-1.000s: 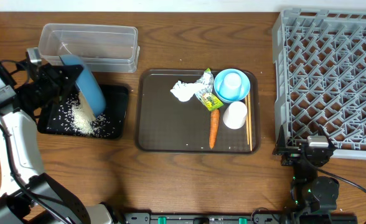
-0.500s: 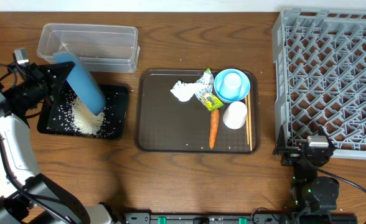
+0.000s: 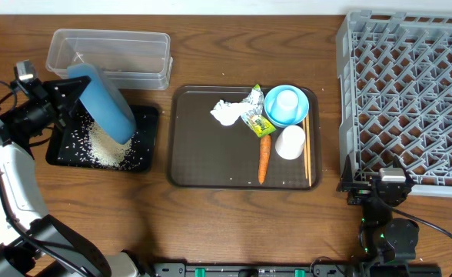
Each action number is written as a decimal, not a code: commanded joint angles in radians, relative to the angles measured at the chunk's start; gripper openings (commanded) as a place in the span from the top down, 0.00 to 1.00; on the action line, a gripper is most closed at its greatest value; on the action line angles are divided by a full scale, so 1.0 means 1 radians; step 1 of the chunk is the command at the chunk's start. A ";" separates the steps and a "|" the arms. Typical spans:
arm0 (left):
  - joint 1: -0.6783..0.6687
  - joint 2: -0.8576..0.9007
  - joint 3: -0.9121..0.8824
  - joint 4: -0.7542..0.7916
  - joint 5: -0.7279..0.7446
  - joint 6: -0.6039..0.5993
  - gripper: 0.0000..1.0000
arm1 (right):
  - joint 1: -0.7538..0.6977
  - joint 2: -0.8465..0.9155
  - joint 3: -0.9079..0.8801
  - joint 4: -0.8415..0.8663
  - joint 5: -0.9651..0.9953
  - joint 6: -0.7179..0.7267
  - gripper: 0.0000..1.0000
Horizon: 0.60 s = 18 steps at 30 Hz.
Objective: Sort waste into correct bins and load items into the dishwasher rack
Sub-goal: 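Tilt the blue bowl to pour rice onto the black tray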
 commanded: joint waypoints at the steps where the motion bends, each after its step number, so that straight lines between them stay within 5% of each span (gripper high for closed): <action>1: 0.010 -0.015 0.018 0.012 -0.002 0.048 0.94 | -0.005 -0.005 -0.002 -0.003 0.003 0.010 0.01; 9: 0.014 -0.021 0.018 -0.011 0.113 0.096 0.94 | -0.005 -0.005 -0.002 -0.003 0.003 0.010 0.01; 11: 0.016 -0.028 0.018 -0.002 0.085 0.192 0.94 | -0.005 -0.005 -0.002 -0.003 0.003 0.010 0.01; 14: 0.023 -0.029 0.018 -0.073 0.039 0.113 0.94 | -0.005 -0.005 -0.002 -0.003 0.003 0.010 0.01; 18: 0.016 -0.055 0.018 -0.089 0.053 0.192 0.94 | -0.005 -0.005 -0.002 -0.003 0.003 0.010 0.01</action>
